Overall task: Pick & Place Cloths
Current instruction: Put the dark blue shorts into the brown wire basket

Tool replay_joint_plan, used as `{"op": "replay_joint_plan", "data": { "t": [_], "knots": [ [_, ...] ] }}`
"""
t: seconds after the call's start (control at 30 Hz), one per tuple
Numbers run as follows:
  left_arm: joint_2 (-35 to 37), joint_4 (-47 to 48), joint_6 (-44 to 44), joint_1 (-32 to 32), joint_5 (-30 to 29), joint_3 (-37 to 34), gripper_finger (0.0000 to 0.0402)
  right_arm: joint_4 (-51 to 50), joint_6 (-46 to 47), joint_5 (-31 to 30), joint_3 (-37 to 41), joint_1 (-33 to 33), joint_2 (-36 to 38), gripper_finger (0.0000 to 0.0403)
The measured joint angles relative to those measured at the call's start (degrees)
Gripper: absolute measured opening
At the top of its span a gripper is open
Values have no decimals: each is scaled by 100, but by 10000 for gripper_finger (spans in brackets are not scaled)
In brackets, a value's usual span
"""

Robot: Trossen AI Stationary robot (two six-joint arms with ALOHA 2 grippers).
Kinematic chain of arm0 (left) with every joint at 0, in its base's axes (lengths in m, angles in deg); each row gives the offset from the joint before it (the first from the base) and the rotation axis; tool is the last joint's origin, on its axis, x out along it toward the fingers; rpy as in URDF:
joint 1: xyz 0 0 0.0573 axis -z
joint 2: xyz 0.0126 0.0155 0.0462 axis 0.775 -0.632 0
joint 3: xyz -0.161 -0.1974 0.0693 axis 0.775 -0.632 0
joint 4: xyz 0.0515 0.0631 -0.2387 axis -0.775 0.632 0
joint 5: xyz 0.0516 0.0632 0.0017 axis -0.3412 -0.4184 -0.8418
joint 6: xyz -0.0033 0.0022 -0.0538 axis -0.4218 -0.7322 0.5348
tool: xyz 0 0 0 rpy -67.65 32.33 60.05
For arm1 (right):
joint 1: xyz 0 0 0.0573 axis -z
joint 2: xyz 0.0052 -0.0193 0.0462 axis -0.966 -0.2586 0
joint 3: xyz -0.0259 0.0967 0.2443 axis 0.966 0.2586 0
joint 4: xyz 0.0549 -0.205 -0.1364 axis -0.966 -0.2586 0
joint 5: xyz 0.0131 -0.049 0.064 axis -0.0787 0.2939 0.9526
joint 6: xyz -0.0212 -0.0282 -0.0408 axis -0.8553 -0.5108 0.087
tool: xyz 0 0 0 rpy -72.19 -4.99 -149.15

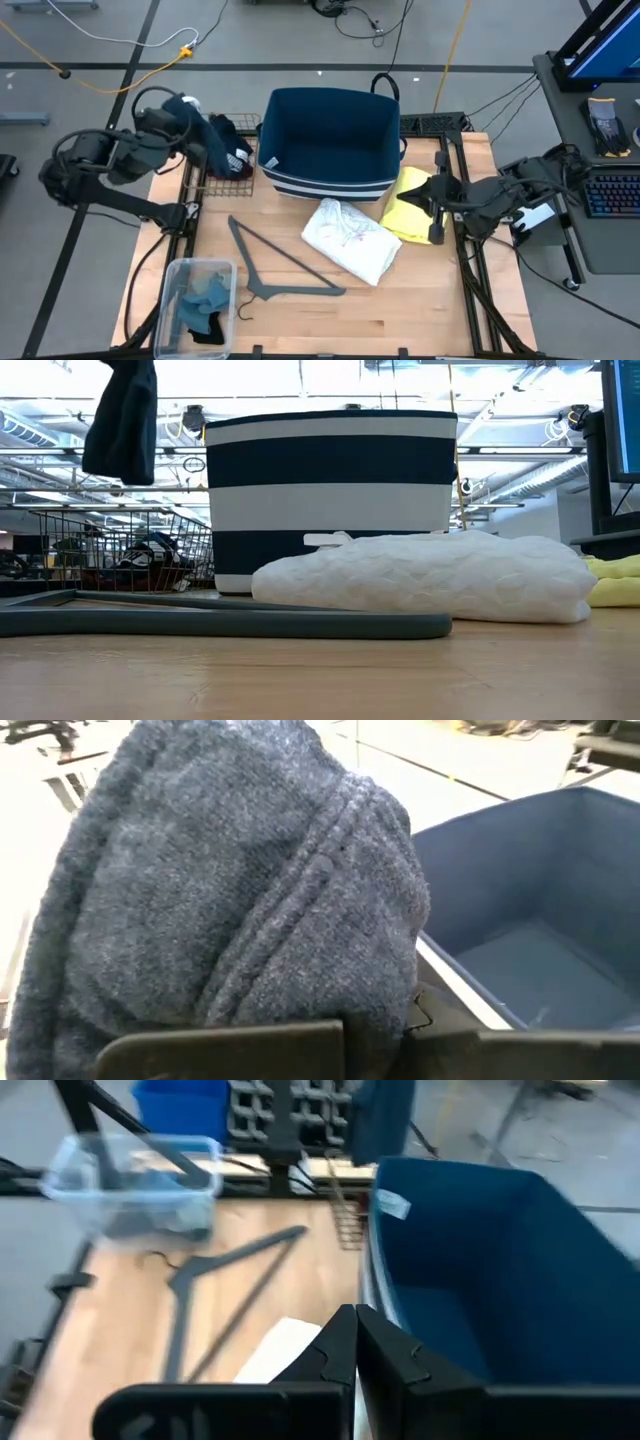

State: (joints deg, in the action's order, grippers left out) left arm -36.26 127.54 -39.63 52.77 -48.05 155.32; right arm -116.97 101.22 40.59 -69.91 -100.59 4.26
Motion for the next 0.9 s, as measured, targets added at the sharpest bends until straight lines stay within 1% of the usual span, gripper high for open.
{"op": "replay_joint_plan", "data": {
  "t": [0.1,0.27,0.43,0.6,0.77,0.9],
  "knots": [
    [0,-18,-59,-161,-34,-97,4,697,-59,345,702,0,441,0],
    [13,-11,-30,-436,-157,-541,4,1600,-75,1053,1776,0,1193,0],
    [9,-93,70,-744,-516,-1041,4,2300,-195,1619,2739,-1,1890,0],
    [17,-554,16,-1110,-900,-1451,4,2853,-260,1706,3657,-2,2515,0],
    [20,-1050,-158,-1562,-978,-1858,4,3477,-350,1811,4407,0,2998,0],
    [11,-1544,-413,-1955,-932,-2158,4,3533,-498,1815,4709,-1,3240,0]
  ]
}}
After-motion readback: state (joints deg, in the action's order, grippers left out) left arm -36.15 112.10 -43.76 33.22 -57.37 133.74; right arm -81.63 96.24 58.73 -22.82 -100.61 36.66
